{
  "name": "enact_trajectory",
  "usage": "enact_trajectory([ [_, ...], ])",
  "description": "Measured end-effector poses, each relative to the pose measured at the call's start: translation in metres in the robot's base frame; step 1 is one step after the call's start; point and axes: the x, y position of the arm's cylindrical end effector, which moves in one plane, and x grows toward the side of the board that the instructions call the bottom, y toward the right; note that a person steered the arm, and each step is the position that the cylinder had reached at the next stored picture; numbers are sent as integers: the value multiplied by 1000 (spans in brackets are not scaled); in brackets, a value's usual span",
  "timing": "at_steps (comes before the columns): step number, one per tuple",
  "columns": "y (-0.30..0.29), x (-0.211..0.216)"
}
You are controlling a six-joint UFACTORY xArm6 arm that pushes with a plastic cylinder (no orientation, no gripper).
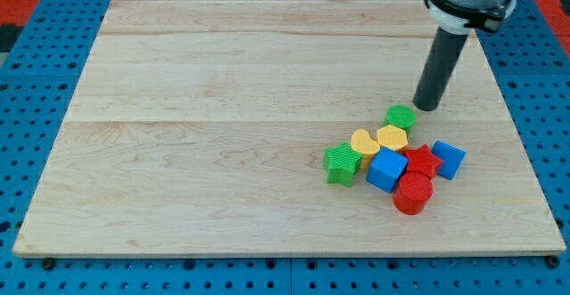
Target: Move your arm towards blue triangle
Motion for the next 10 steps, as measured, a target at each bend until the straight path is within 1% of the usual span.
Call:
enact_trajectory([
  [1, 37, 24],
  [2, 57, 37],
  [9, 61, 37],
  [10, 72, 45],
])
